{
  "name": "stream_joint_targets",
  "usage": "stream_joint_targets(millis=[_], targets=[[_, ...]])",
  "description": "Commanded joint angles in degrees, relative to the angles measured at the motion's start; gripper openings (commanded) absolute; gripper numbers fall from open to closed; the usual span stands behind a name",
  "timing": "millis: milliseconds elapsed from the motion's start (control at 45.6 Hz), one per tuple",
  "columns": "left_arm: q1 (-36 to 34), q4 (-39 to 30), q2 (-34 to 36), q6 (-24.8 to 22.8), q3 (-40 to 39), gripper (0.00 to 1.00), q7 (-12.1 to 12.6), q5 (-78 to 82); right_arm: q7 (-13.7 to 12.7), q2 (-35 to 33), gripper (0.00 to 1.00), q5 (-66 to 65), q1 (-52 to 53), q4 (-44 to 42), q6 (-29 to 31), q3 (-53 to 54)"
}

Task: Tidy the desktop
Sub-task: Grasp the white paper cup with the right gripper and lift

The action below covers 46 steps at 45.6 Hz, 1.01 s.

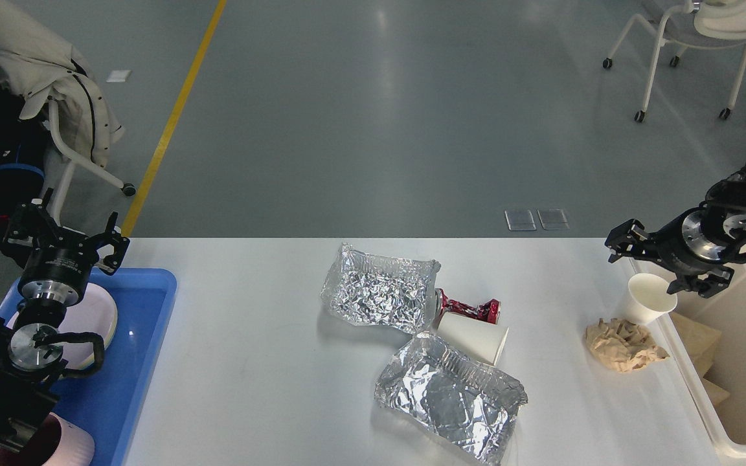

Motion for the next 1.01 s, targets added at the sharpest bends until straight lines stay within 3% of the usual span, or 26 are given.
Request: stream_joint_targets(millis=[0,241,372,460,548,657,679,986], targets=[[0.0,0.0,0.0,0.0,0.0,0.98,0.0,0.0,0.0,-0.2,1.0,0.0,-6.1,-4.9,-0.5,2.8],[0.0,0.0,0.0,0.0,0.1,0.98,0.0,0.0,0.0,-0.5,0.94,0.0,-15.2,-11.1,-1.4,8.3],[0.0,0.0,0.0,0.0,0.1,0.98,0.0,0.0,0.0,-0.5,0.68,0.1,-17.7,-12.3,-1.5,12.5],[0.0,0.0,0.0,0.0,0.0,0.98,0.0,0.0,0.0,-0.1,0.43,0.7,-19.3,-14.0,-2.6,14.7],[0.0,0.0,0.0,0.0,0.0,0.98,0.0,0.0,0.0,0.5,0.18,1.3,-21.7,-15.5,-7.3,16.3],[0.0,0.0,-0.1,0.0,0.0,0.98,0.0,0.0,-0.1,1.3,0.07,1.4,-23.3,-16.3,-9.5,17.2],[0.0,0.0,-0.1,0.0,0.0,0.98,0.0,0.0,-0.1,1.6,0.0,1.4,-23.4,-16.3,-9.5,17.6],[0.0,0.0,0.0,0.0,0.0,0.98,0.0,0.0,-0.2,1.8,0.0,1.3,-24.2,-16.1,-11.7,20.1]])
